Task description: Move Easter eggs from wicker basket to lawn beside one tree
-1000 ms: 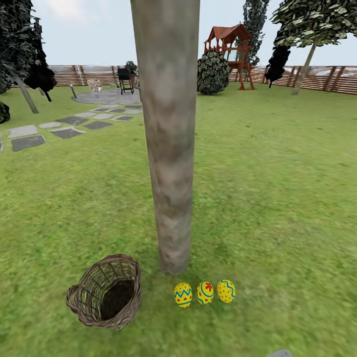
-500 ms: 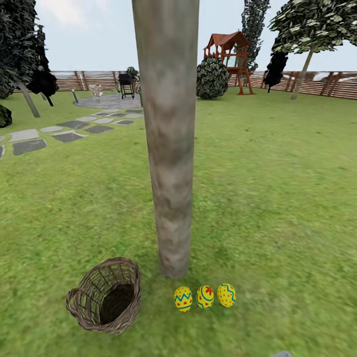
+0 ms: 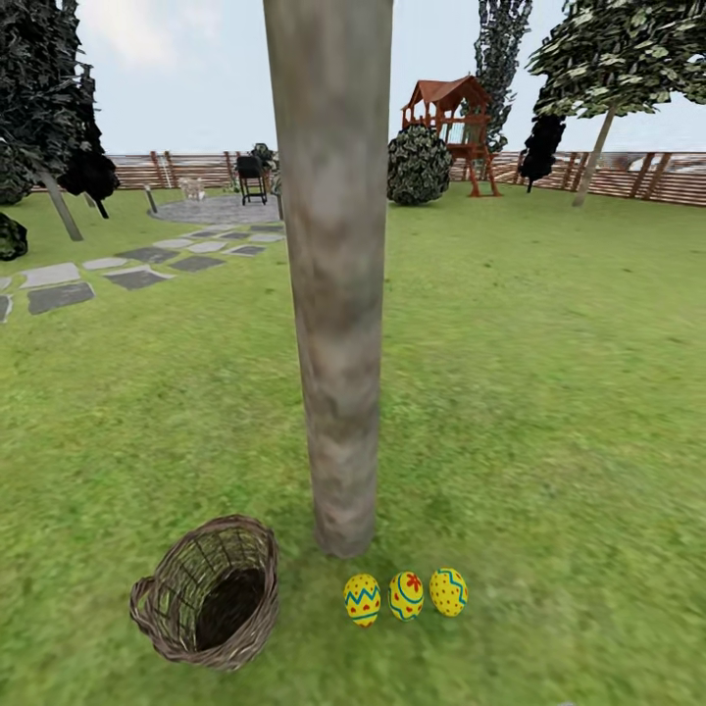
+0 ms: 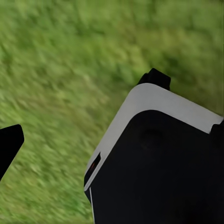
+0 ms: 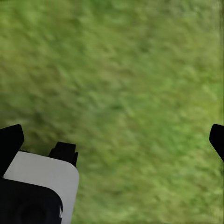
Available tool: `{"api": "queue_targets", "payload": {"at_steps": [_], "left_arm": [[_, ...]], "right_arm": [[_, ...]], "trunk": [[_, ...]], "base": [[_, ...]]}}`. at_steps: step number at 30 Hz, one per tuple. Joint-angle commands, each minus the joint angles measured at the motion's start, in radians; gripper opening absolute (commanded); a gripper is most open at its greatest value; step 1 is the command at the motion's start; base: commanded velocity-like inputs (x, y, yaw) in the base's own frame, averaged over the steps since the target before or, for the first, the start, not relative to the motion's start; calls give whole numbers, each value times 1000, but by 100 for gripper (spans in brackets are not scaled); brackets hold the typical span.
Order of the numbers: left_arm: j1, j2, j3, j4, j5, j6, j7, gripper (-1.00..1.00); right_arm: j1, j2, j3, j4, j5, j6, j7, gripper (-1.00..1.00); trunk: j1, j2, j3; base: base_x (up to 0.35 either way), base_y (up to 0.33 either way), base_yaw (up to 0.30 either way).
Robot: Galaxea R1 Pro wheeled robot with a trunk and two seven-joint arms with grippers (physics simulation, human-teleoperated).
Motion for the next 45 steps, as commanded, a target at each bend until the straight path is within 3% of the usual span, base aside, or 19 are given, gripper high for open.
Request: {"api": "queue_targets", "payload": {"at_steps": [1, 45], "left_arm": [[-1, 0, -8, -2, 8, 5, 6, 100], [-1, 0, -8, -2, 8, 5, 5, 100]], "right_arm": [[-1, -1, -8, 1, 4, -4, 3, 100], [0, -1, -8, 1, 5, -7, 3, 100]], "trunk": [[0, -1, 1], [0, -1, 68]], "base": [[0, 0, 0], [0, 0, 0]]}}
